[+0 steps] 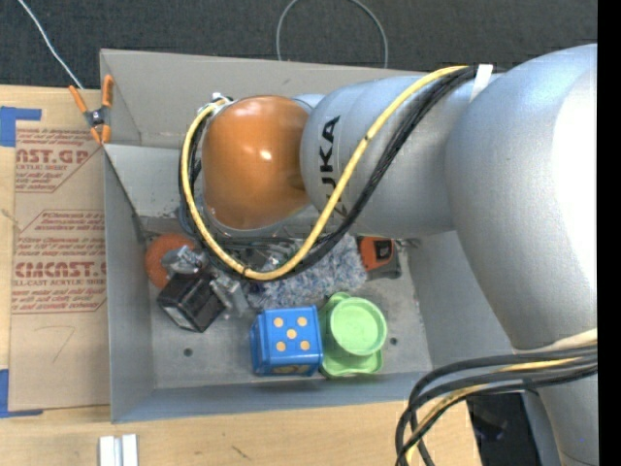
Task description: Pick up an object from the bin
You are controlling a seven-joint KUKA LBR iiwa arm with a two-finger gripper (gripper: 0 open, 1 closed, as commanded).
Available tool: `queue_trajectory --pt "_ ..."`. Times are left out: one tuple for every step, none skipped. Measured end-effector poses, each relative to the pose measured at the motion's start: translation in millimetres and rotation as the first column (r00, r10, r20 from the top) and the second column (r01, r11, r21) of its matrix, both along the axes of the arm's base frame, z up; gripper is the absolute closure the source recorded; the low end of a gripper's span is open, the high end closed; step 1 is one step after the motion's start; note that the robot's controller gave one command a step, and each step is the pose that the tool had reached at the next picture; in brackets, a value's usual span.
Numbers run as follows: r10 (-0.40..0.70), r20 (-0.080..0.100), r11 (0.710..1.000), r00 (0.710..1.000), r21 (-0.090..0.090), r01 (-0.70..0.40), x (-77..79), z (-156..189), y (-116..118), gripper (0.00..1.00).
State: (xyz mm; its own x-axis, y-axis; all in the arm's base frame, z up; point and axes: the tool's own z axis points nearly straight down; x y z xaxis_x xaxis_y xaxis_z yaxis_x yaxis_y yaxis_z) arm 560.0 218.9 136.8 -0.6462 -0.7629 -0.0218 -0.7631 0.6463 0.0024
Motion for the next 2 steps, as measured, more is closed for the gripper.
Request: queue_trajectory --pt "0.349 0.003 0.937 0.937 -0.005 -0.349 3.8 -44.6 -33.1 1.0" --pt "0.348 0.007 0.937 0.937 -0.003 -0.348 4.5 -42.9 -31.6 0.0"
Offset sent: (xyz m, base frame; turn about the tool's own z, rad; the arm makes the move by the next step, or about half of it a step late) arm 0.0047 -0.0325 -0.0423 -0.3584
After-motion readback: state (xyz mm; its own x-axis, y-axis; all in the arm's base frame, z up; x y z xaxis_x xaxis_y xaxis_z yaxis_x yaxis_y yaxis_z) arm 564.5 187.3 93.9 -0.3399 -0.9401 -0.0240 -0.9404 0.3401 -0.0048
